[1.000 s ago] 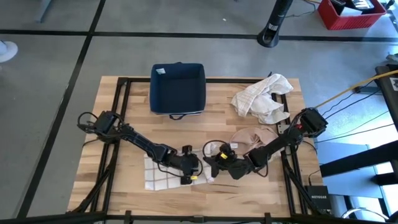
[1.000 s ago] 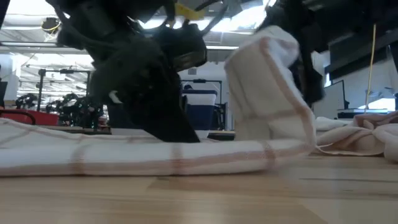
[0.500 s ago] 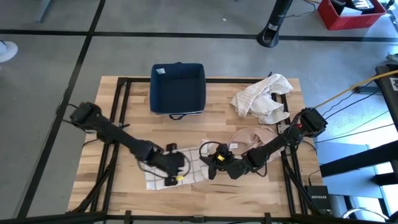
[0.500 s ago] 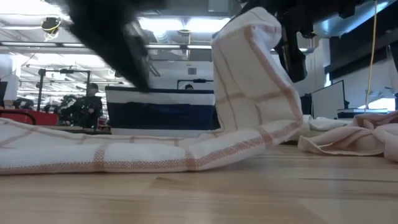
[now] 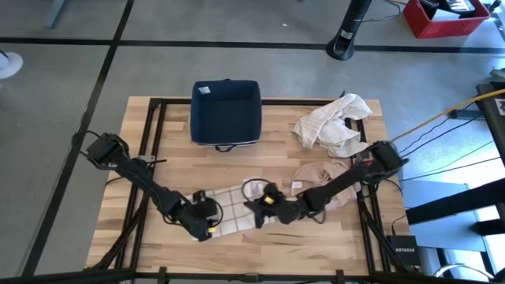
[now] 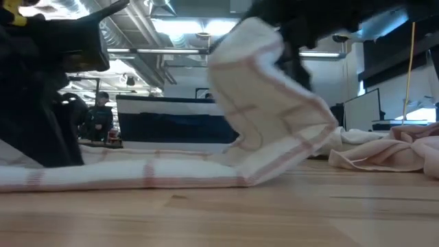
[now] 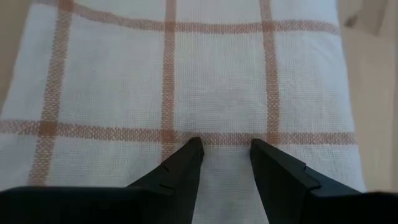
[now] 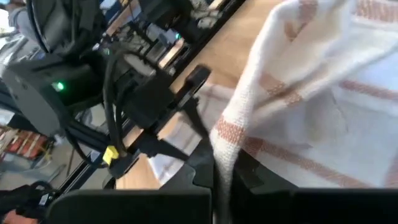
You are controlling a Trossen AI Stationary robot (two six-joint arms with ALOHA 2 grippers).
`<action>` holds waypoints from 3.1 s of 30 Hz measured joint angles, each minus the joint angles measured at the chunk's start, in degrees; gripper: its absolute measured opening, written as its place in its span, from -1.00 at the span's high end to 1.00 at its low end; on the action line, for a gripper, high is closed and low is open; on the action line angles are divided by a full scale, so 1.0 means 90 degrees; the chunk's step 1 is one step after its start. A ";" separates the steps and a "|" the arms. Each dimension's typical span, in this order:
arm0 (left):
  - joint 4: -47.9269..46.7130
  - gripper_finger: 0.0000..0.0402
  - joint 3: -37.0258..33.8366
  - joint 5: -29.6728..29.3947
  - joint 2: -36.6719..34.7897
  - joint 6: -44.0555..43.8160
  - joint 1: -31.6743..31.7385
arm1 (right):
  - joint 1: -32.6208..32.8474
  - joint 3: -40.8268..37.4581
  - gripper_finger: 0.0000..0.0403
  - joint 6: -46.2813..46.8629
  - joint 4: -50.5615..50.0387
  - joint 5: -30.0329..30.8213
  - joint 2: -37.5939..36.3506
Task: Fold towel
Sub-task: Fold the left white patterned towel
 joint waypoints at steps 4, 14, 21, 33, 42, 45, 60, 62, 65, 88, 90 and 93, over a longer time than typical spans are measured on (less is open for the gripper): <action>0.0326 0.32 -0.0044 -0.0087 0.0017 0.0339 0.0127 | -0.0135 0.0742 0.94 -0.0133 0.0011 -0.0298 0.0630; 0.0372 0.32 0.0180 -0.0105 -0.0140 0.0984 0.0227 | -0.0494 0.2036 0.93 -0.0252 -0.0076 -0.0906 0.1565; -0.1487 0.32 0.0590 0.0127 -0.1153 0.0042 -0.0362 | -0.0494 0.2041 0.93 -0.0277 -0.0062 -0.0930 0.1570; -0.1875 0.32 0.0118 -0.0388 -0.0523 -0.1829 -0.1232 | -0.0529 0.2875 0.92 -0.0314 -0.0175 -0.1133 0.2157; -0.1742 0.32 0.0111 -0.0523 -0.0406 -0.1793 -0.1251 | -0.0625 0.3384 0.92 -0.0114 -0.0222 -0.1103 0.2703; -0.1742 0.32 0.0111 -0.0539 -0.0401 -0.1743 -0.1250 | -0.0652 0.3557 0.92 -0.0056 -0.0232 -0.1201 0.2897; -0.2007 0.32 0.0308 -0.0333 -0.0396 -0.1585 -0.1244 | -0.0698 0.3702 0.66 0.0007 -0.0271 -0.1202 0.3032; -0.2175 0.32 0.0419 -0.0161 -0.0440 -0.1411 -0.1246 | -0.0696 0.3702 0.57 -0.0008 -0.0271 -0.1177 0.3032; -0.2589 0.32 0.0605 0.0204 -0.0633 -0.1223 -0.1246 | -0.0689 0.3702 0.42 -0.0032 -0.0264 -0.1175 0.3032; -0.4084 0.32 0.1308 -0.0014 -0.2456 -0.1484 -0.1292 | -0.0638 0.3700 0.10 -0.0635 0.0170 -0.1223 0.3020; -0.4052 0.32 0.1308 -0.0128 -0.2456 -0.1507 -0.1295 | -0.0640 0.3697 0.10 -0.0750 0.0075 -0.1279 0.3021; -0.3836 0.32 0.1308 -0.0552 -0.2435 -0.1439 -0.1306 | -0.0665 0.3695 0.10 -0.1309 0.0033 -0.1651 0.2981</action>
